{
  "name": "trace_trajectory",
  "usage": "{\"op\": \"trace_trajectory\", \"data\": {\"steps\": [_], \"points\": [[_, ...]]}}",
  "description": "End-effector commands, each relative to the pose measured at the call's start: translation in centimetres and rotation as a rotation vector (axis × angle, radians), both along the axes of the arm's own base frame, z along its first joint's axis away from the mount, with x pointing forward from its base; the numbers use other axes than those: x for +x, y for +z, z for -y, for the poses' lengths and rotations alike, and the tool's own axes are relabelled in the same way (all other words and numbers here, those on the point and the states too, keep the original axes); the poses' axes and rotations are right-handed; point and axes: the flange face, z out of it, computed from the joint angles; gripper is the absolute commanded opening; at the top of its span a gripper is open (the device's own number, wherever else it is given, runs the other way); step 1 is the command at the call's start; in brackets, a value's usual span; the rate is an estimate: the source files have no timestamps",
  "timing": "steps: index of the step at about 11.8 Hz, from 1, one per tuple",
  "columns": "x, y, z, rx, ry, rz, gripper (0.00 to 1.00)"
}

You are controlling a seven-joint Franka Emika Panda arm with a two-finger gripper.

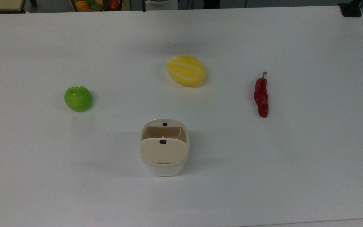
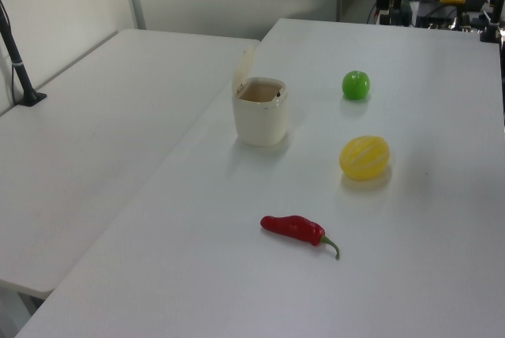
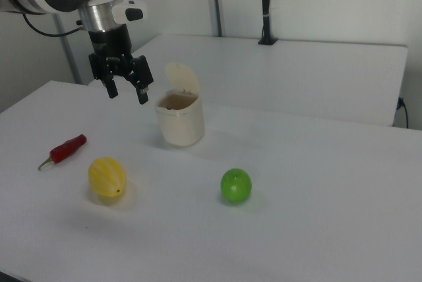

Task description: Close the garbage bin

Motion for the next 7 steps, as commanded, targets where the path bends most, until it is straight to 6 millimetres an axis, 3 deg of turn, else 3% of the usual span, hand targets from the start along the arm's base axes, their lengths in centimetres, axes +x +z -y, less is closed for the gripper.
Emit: {"op": "trace_trajectory", "data": {"steps": [1, 4, 5, 6, 7], "points": [[-0.15, -0.16, 0.23, -0.017, 0.004, -0.004, 1.0], [0.17, -0.36, 0.3, -0.017, 0.003, 0.0, 1.0], [0.3, -0.26, 0.29, -0.017, 0.005, 0.012, 0.91], [0.47, -0.24, 0.28, -0.016, 0.006, 0.023, 0.73], [0.66, -0.2, 0.26, -0.016, 0.006, 0.035, 0.48]]}}
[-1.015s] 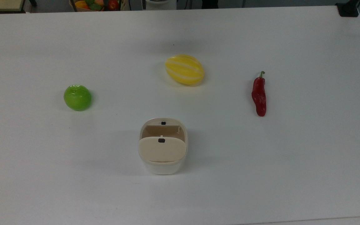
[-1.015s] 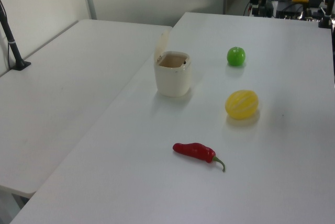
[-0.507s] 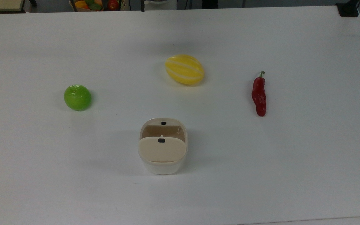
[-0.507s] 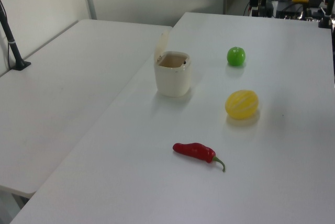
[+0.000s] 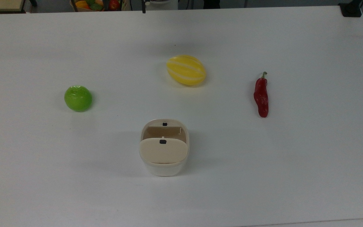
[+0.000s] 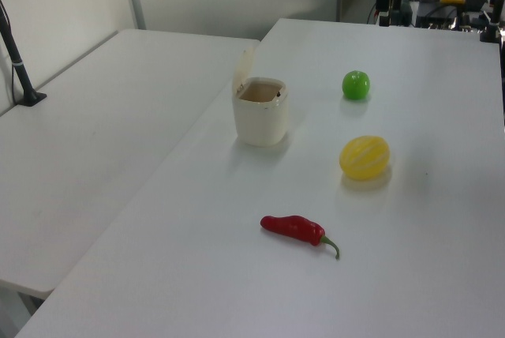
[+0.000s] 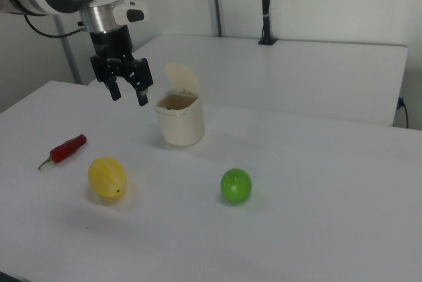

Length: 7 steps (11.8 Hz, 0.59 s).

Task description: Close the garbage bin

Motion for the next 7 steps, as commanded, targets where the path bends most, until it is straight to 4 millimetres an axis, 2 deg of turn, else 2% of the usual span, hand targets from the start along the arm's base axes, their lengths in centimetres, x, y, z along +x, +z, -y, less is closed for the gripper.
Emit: {"op": "trace_trajectory", "data": {"steps": [1, 2, 3, 7], "points": [[0.52, 0.07, 0.26, -0.016, 0.006, 0.039, 0.22], [0.54, 0.15, 0.26, -0.016, 0.006, 0.043, 0.03], [0.52, 0.07, 0.26, -0.016, 0.006, 0.04, 0.0], [0.91, -0.5, 0.17, -0.018, 0.014, 0.034, 0.0]]}}
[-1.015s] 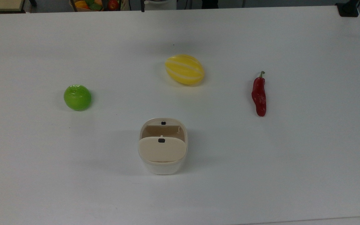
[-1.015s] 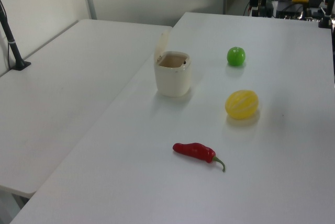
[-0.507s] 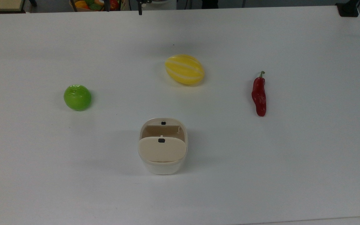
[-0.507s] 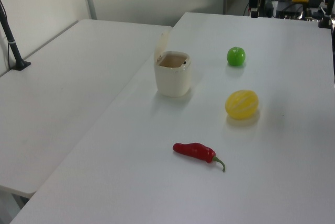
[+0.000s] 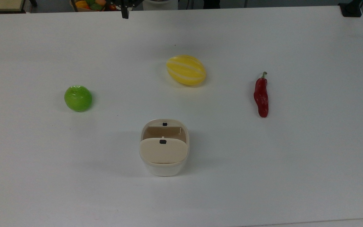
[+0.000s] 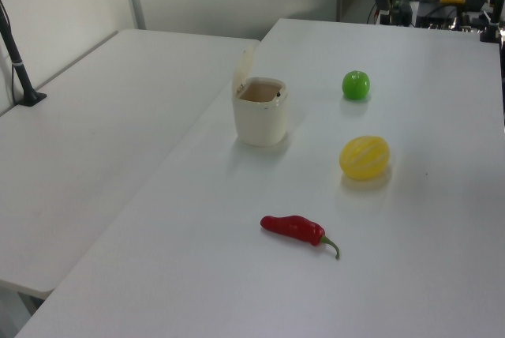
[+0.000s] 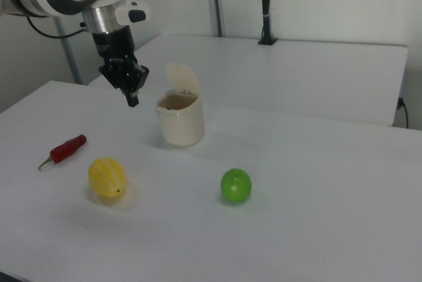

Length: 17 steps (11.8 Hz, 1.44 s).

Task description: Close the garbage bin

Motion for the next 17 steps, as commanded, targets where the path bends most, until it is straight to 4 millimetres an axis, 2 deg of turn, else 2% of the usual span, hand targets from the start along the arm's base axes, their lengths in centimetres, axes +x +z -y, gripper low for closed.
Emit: {"op": "trace_trajectory", "data": {"steps": [1, 5, 6, 10, 12, 15, 17], "points": [[1.0, -0.7, 0.1, -0.018, 0.034, 0.027, 0.0], [4.4, -1.7, -1.1, -0.007, 0.059, 0.155, 0.0], [5.5, -1.6, -1.8, 0.006, 0.072, 0.232, 0.0], [10.0, -1.3, -2.3, 0.02, 0.071, 0.449, 0.0], [13.1, -2.6, -3.2, 0.027, 0.089, 0.563, 0.0], [15.7, -4.7, -3.7, 0.049, 0.089, 0.736, 0.0], [16.6, -5.4, -4.0, 0.079, 0.058, 0.832, 0.0]]}}
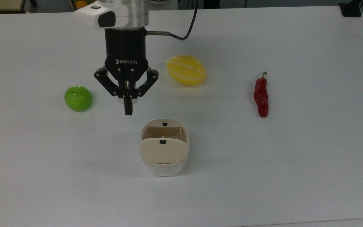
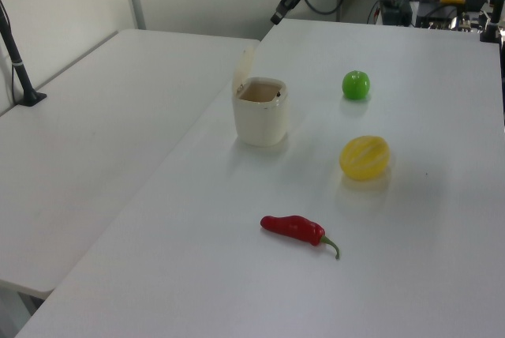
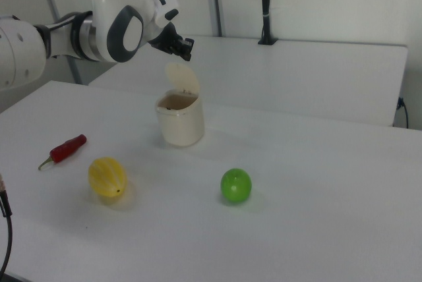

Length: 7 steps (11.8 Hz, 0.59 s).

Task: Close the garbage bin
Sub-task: 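Move the gripper over the open lid of the cream bin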

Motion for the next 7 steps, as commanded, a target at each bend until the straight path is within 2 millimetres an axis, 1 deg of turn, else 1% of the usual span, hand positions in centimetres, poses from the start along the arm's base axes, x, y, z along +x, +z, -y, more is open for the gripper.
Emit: {"op": "trace_trajectory", "data": {"steps": [1, 2, 3, 5, 7], "points": [[1.9, -0.9, -1.2, 0.067, -0.022, 0.157, 0.0], [2.2, -1.1, -2.8, 0.085, -0.007, 0.204, 0.0], [2.6, -1.5, -3.4, 0.095, -0.003, 0.231, 0.0], [3.4, -2.7, -5.1, 0.101, 0.02, 0.254, 0.0], [3.9, -4.1, -5.5, 0.104, 0.028, 0.272, 0.0]]}}
